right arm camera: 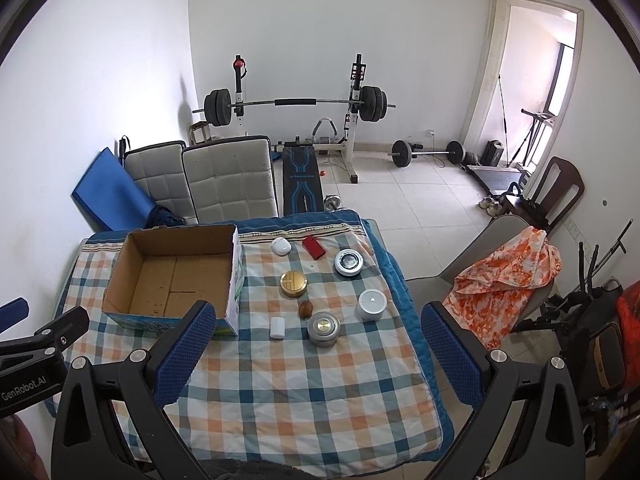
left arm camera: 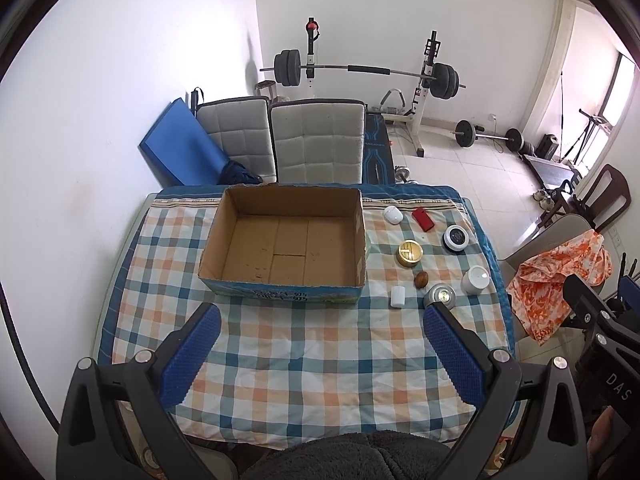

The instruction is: Organize rigid objects

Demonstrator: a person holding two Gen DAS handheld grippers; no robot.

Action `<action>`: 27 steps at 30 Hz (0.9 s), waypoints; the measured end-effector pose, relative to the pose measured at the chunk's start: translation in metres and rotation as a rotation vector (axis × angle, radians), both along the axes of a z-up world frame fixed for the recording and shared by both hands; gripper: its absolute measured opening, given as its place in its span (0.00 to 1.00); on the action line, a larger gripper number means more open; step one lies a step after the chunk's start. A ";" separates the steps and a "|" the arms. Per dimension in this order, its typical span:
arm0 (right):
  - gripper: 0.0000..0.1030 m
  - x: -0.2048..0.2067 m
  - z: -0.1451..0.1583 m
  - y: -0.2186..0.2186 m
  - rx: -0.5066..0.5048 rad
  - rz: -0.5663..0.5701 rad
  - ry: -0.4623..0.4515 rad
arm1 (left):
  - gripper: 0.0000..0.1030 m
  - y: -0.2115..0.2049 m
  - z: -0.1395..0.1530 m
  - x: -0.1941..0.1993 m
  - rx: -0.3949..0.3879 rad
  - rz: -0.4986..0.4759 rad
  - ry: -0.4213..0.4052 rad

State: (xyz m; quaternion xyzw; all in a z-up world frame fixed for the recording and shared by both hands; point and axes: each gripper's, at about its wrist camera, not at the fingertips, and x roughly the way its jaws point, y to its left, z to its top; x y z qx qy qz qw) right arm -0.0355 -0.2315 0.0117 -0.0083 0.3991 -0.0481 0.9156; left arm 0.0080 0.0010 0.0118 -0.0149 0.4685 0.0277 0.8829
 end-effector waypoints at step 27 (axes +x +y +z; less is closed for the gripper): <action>1.00 -0.007 0.017 0.007 -0.039 0.012 -0.051 | 1.00 0.012 0.008 -0.002 -0.013 0.009 -0.038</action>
